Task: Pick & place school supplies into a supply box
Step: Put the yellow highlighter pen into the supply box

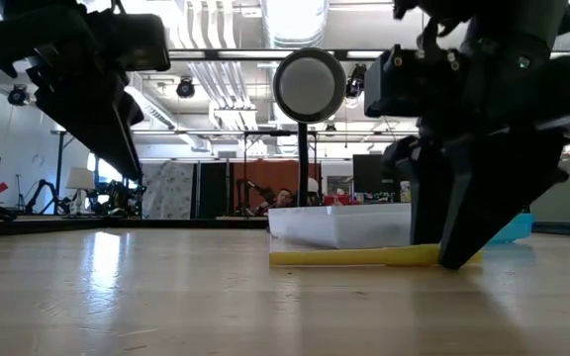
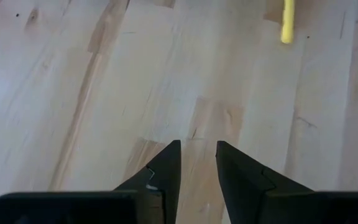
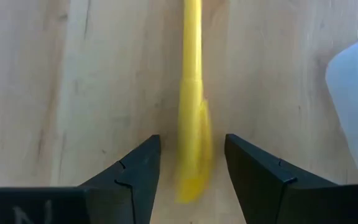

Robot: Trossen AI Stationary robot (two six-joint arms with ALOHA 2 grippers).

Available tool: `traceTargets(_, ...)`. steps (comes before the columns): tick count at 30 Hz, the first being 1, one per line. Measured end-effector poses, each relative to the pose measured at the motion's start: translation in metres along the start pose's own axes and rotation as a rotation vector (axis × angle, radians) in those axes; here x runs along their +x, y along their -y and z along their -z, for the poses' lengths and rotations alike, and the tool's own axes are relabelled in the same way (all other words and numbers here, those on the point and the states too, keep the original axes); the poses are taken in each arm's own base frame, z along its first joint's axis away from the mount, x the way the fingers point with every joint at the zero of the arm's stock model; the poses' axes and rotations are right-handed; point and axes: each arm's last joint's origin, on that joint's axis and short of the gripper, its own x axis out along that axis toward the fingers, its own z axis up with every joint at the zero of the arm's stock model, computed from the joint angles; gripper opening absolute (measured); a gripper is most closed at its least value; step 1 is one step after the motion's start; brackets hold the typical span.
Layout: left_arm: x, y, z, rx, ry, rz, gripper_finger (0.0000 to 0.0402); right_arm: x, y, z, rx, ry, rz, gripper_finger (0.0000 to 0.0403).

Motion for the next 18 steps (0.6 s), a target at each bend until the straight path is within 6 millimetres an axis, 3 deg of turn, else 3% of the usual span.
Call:
traceTargets(6, 0.0, 0.0, 0.002, 0.006, -0.01, 0.001, 0.0085, 0.007, 0.0, 0.001, -0.026, -0.016, 0.01, 0.015)
traceTargets(14, 0.0, 0.0, 0.002, 0.01, -0.011, 0.001, 0.0085, 0.008, 0.001, 0.006, -0.032, -0.047, 0.017, 0.0039)
traceTargets(18, 0.0, 0.0, 0.002, 0.015, -0.011, 0.0, 0.0085, -0.008, 0.002, 0.011, -0.057, -0.088, 0.022, 0.0031)
